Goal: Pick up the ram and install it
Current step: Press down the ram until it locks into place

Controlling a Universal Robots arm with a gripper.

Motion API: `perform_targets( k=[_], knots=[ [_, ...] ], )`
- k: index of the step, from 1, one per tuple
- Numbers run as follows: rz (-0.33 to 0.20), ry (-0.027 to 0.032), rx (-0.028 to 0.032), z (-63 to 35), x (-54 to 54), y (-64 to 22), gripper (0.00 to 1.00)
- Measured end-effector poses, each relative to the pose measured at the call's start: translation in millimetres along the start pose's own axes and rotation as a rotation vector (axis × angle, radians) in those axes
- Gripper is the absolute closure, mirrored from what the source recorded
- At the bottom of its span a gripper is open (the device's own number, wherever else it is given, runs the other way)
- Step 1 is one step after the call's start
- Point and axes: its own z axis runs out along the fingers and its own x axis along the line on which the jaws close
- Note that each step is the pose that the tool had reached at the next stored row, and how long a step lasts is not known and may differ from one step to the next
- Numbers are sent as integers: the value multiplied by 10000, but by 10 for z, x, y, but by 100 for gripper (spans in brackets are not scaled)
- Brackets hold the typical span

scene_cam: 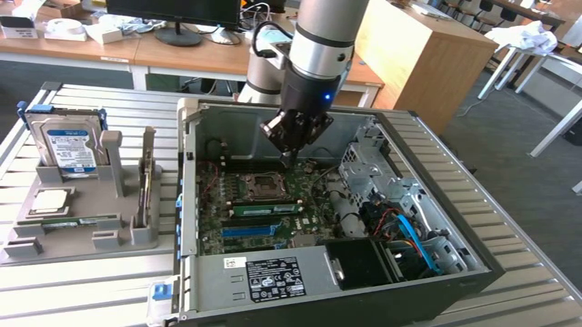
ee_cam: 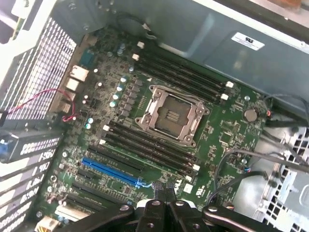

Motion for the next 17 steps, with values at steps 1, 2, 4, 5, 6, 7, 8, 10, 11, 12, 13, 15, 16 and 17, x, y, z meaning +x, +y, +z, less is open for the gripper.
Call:
perform_targets(
  k=[1, 2, 4, 5, 6, 7, 8, 10, 11, 12, 13, 15, 16, 17],
  knots=[
    [118, -4, 4, 1, 2, 1, 90],
    [238, -8, 7, 1, 3, 1, 90],
    [476, -16, 15, 3, 7, 2, 90],
    [594, -20, 18, 4, 9, 3, 90],
    [720, -24, 22, 4, 11, 4, 90],
    [837, -28, 26, 5, 12, 5, 90],
    [951, -31, 29, 6, 14, 5, 90],
    [1182, -39, 36, 7, 18, 7, 90],
    [1297, -43, 40, 8, 19, 7, 90],
    [1413, -46, 44, 8, 21, 8, 90],
    [1544, -51, 48, 9, 23, 8, 90],
    [1785, -58, 55, 10, 26, 10, 90],
    [1857, -61, 57, 10, 29, 11, 90],
    [1899, -63, 59, 10, 30, 11, 90]
  ],
)
